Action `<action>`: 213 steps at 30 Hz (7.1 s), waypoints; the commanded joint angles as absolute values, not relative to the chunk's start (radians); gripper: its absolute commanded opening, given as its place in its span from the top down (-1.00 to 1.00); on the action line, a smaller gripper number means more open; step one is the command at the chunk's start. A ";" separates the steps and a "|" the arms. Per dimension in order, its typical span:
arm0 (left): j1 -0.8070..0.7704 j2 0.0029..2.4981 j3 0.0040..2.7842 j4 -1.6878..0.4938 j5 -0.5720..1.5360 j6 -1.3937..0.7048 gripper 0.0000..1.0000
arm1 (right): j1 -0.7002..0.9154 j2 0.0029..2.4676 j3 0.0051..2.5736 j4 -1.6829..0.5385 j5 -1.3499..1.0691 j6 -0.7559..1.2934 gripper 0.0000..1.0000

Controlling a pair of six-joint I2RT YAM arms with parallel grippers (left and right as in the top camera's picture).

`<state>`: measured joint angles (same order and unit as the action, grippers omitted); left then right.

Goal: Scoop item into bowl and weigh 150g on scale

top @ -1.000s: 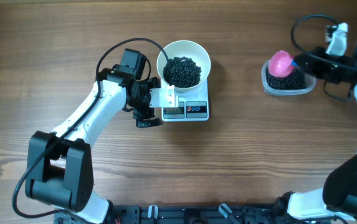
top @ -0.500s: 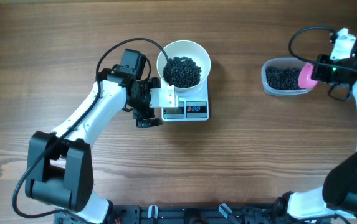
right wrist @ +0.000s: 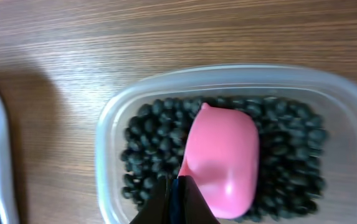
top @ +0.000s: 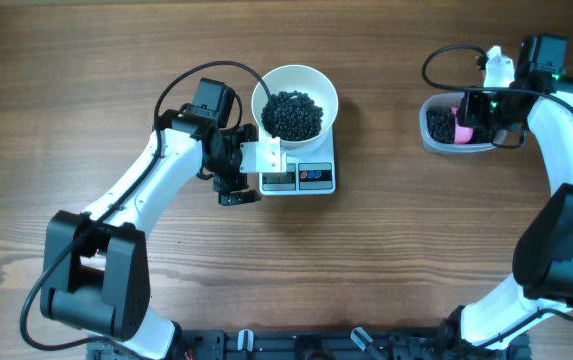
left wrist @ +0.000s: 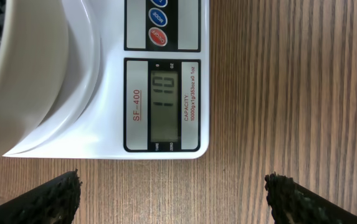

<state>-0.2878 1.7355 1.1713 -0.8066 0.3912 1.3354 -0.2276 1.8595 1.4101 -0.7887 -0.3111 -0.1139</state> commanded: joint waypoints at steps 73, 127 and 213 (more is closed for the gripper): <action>-0.285 1.746 1.162 -0.807 0.411 1.354 -1.00 | 0.318 1.653 1.386 -0.429 -0.371 -0.345 0.91; -0.285 1.746 1.162 -0.807 0.411 1.354 -1.00 | -0.207 1.793 1.253 -0.751 -0.385 0.001 0.91; -0.285 1.746 1.162 -0.807 0.411 1.354 -1.00 | 0.030 1.704 1.489 -0.910 0.395 -0.476 0.91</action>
